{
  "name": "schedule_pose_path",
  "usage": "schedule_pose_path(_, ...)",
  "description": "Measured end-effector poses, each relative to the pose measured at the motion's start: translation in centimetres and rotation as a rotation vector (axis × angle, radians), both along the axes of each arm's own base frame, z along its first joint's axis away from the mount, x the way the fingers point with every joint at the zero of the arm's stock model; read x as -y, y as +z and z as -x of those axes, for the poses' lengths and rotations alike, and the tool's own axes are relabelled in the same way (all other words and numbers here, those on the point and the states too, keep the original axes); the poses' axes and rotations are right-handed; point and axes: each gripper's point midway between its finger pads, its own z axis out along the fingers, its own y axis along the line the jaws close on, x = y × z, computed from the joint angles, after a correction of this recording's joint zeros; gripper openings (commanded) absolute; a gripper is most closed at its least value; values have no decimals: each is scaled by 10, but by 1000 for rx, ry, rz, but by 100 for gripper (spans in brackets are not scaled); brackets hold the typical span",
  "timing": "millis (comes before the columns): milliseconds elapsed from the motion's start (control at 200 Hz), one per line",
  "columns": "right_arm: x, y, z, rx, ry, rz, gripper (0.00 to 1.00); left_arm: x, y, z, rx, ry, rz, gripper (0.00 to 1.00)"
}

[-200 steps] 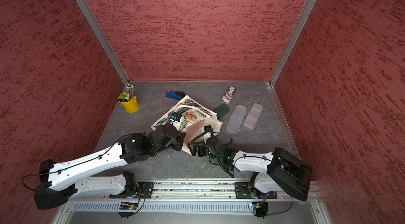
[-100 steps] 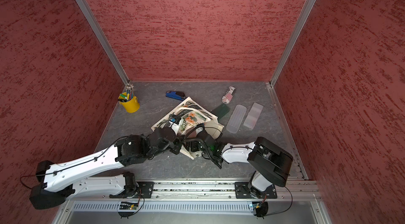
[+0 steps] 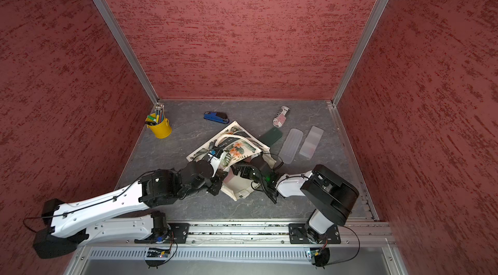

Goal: Take out the pencil case from the canvas bag
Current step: Pick up the pencil case from the canvas bag.

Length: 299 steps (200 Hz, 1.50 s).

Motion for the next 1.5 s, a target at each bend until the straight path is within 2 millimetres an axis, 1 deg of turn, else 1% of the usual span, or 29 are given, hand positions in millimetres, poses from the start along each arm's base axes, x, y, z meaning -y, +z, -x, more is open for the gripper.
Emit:
schedule_pose_path(95, 0, -2, -2, -23, -39, -78, 97, 2, -4, 4, -12, -16, -2, 0)
schedule_pose_path(180, 1, -2, -3, -31, -73, -173, 93, 4, -6, 6, -17, -25, -8, 0)
schedule_pose_path(266, 4, -5, -3, -37, -106, -258, 83, 6, -9, 8, -26, -37, -20, 0)
schedule_pose_path(331, 5, -7, -4, -47, -127, -315, 73, 8, -12, 10, -32, -46, -31, 0)
schedule_pose_path(371, 7, -8, -4, -50, -136, -345, 69, 9, -14, 12, -36, -51, -38, 0)
schedule_pose_path(506, 15, -12, -1, -72, -170, -420, 63, 12, -18, 14, -42, -63, -52, 0)
schedule_pose_path(576, 17, -10, 1, -77, -177, -452, 62, 11, -18, 15, -43, -66, -55, 0)
schedule_pose_path(631, 17, -9, 1, -78, -179, -468, 59, 12, -18, 15, -43, -66, -55, 0)
schedule_pose_path(691, 17, -8, 1, -81, -181, -477, 56, 12, -18, 16, -42, -66, -55, 0)
schedule_pose_path(892, 16, -10, -1, -92, -186, -473, 54, 12, -17, 16, -40, -67, -54, 0)
schedule_pose_path(1012, 10, -13, -5, -102, -189, -456, 51, 12, -16, 15, -37, -60, -51, 0)
schedule_pose_path(1117, 4, -13, -11, -104, -189, -448, 43, 12, -12, 13, -30, -51, -44, 0)
schedule_pose_path(1192, 1, -11, -14, -100, -187, -446, 33, 12, -11, 13, -31, -48, -44, 0)
schedule_pose_path(1272, 0, -12, -15, -100, -184, -429, 27, 12, -12, 14, -35, -48, -45, 0)
schedule_pose_path(1328, 0, -13, -14, -104, -185, -411, 24, 11, -12, 14, -37, -46, -44, 0)
schedule_pose_path(1423, 2, -6, -13, -84, -173, -372, 24, 11, -11, 13, -33, -35, -39, 0)
schedule_pose_path(1498, 3, 9, -12, -49, -156, -347, 24, 8, -7, 12, -21, -25, -31, 0)
